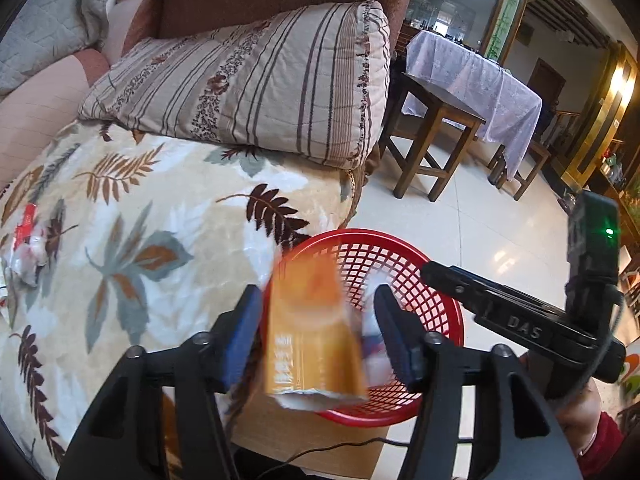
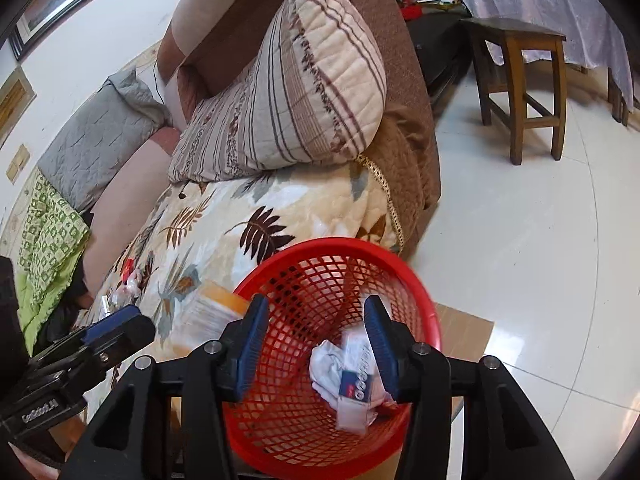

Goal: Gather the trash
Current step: 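Carry both boxes over the red basket and open both tools to drop them, then move both open tools back to the remaining trash on the bed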

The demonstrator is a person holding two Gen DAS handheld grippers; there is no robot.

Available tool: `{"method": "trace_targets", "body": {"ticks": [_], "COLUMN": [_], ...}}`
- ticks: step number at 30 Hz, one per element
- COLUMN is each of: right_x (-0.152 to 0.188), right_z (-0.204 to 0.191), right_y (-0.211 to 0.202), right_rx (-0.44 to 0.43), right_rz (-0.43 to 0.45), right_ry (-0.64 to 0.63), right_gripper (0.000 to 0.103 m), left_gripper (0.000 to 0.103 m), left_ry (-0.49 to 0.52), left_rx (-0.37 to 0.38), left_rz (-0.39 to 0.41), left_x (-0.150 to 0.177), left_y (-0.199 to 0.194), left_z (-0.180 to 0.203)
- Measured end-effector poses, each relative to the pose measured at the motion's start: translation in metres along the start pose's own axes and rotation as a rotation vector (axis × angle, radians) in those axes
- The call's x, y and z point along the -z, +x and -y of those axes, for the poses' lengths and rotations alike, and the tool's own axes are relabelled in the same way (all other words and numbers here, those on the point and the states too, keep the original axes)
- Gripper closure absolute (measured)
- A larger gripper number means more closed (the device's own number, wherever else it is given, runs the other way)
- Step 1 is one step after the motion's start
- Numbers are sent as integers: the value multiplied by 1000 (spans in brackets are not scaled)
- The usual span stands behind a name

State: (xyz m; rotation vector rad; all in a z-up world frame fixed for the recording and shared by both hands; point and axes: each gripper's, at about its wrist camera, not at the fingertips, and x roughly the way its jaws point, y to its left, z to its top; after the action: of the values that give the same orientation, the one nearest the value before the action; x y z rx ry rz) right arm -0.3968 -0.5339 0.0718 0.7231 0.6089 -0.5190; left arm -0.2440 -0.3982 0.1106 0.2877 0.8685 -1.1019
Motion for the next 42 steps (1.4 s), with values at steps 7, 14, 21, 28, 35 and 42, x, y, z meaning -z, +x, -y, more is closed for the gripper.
{"method": "trace_targets", "body": {"ticks": [7, 14, 21, 28, 35, 42], "right_x": [1, 5, 13, 17, 36, 67], "right_z": [-1, -72, -139, -191, -251, -302], "right_y": [-15, -29, -37, -33, -22, -9], "right_rx": [-19, -69, -88, -67, -91, -107], "right_rz": [-21, -19, -70, -102, -128, -162], "right_ry": [14, -132, -251, -324, -392, -486], "right_gripper": [48, 48, 48, 46, 45, 43], "left_gripper": [43, 41, 35, 32, 31, 31], "left_ry": [14, -89, -147, -279, -356, -406], "left_rx": [14, -34, -207, -263, -383, -472], "left_rz": [10, 93, 224, 300, 328, 326], "left_x": [-1, 4, 12, 30, 68, 108], "left_y": [-8, -47, -99, -127, -154, -187], "left_z": [4, -46, -106, -163, -216, -259]}}
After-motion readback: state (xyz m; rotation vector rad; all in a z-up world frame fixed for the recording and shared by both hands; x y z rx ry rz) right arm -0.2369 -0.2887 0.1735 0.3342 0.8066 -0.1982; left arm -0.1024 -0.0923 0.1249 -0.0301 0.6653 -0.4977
